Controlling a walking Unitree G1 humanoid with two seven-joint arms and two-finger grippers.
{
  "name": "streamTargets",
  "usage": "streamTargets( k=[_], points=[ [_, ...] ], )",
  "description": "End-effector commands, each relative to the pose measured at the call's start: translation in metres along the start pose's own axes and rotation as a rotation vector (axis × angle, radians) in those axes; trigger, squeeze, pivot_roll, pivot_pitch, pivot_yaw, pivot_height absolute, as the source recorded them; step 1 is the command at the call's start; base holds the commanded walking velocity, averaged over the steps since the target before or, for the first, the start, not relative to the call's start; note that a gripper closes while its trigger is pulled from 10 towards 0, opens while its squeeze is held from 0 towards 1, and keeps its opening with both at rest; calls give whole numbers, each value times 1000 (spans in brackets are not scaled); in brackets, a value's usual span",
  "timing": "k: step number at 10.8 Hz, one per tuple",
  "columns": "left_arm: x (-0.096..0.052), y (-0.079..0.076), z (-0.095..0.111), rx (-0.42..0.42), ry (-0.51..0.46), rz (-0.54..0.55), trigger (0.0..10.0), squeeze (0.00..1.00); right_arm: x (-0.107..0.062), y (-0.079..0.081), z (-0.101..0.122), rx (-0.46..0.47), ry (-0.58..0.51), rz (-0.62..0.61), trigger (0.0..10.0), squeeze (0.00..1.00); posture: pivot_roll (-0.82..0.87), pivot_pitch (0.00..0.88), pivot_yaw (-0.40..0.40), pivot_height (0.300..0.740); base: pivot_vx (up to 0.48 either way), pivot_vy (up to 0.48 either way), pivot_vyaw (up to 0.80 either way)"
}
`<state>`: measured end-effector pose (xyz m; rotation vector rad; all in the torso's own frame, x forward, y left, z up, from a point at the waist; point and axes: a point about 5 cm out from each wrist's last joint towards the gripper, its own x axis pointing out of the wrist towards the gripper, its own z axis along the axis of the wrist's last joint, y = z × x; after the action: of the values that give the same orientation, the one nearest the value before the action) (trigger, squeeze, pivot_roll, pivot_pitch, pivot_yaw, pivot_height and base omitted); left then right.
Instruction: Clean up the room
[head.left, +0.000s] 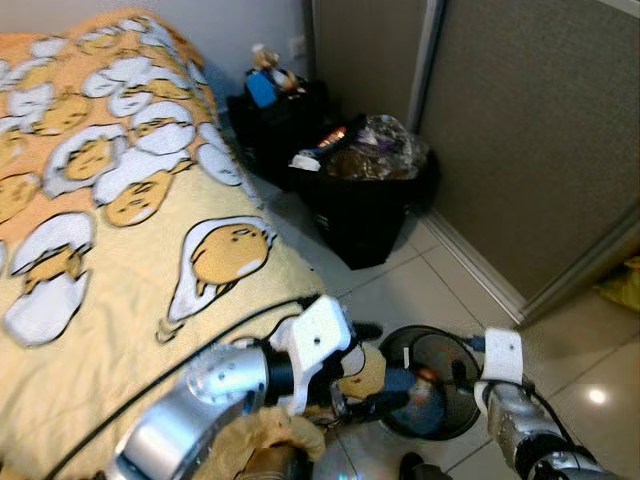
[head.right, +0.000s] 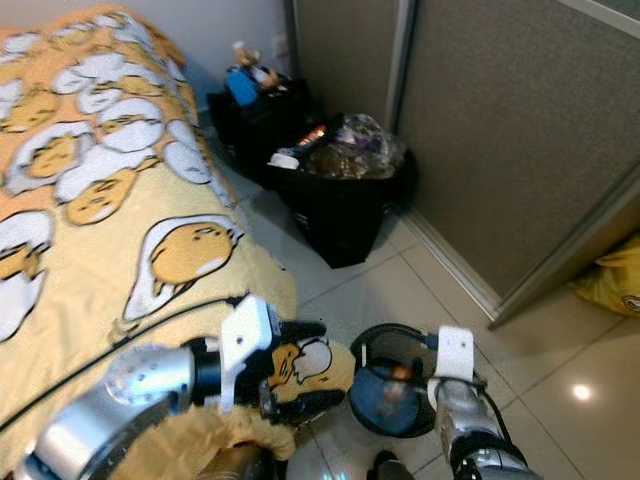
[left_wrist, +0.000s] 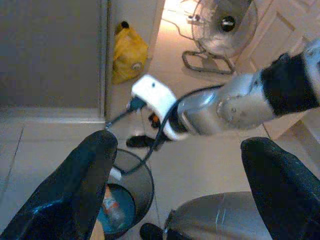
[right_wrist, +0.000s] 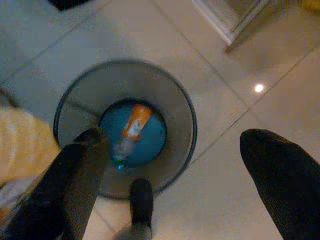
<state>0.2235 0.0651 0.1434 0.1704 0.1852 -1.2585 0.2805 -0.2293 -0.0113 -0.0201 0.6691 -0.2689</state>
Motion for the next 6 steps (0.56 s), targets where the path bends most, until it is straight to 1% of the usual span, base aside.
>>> streamTargets(
  k=[1, 2, 3, 4, 5, 6],
  points=[
    [3, 5, -7, -10, 6, 66, 10000, 0, 1, 1, 14, -25, -85, 6, 10000, 0, 235, 167, 46, 740, 0, 0, 0],
    [-3, 23, -18, -159, -65, 340, 10000, 0, -7, 9, 30, -61, -294, 54, 10000, 0, 218, 85, 12, 740, 0, 0, 0],
    [-12, 33, -26, -284, -152, 515, 10000, 0, -18, 11, 29, -51, -401, 70, 10000, 0, 220, 37, -8, 740, 0, 0, 0],
    [-23, 38, -38, -329, -190, 653, 10000, 0, -34, 16, 25, -1, -482, 111, 10000, 0, 222, 0, -24, 740, 0, 0, 0],
    [-28, 41, -49, -137, -110, 749, 10000, 0, -47, 39, 21, 3, -497, 270, 10000, 0, 213, 0, -22, 740, 0, 0, 444],
    [-25, 54, -60, -198, -109, 797, 10000, 0, -50, 55, 32, -8, -561, 334, 10000, 0, 192, 0, -6, 740, -315, 368, 444]
  ],
)
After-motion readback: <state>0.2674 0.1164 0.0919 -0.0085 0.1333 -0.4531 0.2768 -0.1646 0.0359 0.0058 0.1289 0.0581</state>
